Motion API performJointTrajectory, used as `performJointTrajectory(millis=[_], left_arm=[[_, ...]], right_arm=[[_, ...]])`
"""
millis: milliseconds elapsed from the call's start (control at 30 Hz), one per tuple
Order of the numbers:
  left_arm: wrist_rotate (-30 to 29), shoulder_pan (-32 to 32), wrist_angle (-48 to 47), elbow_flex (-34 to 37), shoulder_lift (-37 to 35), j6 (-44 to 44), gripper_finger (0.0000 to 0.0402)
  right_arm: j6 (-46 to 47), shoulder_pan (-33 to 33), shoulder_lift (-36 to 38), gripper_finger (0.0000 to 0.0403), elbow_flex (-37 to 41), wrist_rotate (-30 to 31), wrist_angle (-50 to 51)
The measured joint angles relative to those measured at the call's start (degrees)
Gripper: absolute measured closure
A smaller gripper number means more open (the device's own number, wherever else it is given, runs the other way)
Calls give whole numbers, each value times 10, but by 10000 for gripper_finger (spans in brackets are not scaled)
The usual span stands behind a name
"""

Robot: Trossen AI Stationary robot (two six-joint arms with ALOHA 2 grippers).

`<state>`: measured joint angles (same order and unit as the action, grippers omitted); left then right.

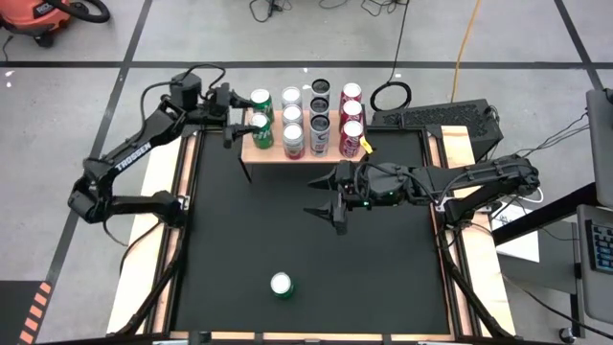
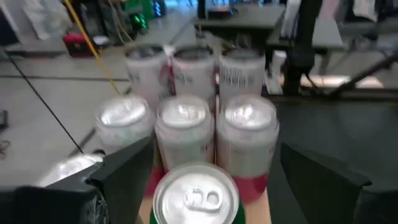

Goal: Place canned beverage on shelf
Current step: Put the top green soda can aligned with the other green soda can on the shelf

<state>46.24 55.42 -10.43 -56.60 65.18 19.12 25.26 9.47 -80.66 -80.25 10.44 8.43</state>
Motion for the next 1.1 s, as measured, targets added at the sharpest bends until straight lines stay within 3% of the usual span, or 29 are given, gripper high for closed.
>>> performJointTrajectory(millis=[233, 433, 600, 867, 967, 1100], left_arm=[[-44, -26, 6, -1, -86, -97, 54], [-95, -81, -126, -1, -148, -99, 76], [-139, -119, -220, -1, -158, -106, 113], [-306, -157, -232, -1, -149, -266, 180], [-356, -181, -232, -1, -149, -294, 197], [-467, -227, -232, -1, -146, -328, 205]], right_arm=[[-4, 0, 0, 71, 0, 0, 0], [-3, 0, 0, 71, 0, 0, 0], [-6, -2, 0, 71, 0, 1, 0], [-5, -7, 0, 71, 0, 1, 0], [-5, -7, 0, 71, 0, 0, 1], [-6, -7, 0, 71, 0, 0, 3]])
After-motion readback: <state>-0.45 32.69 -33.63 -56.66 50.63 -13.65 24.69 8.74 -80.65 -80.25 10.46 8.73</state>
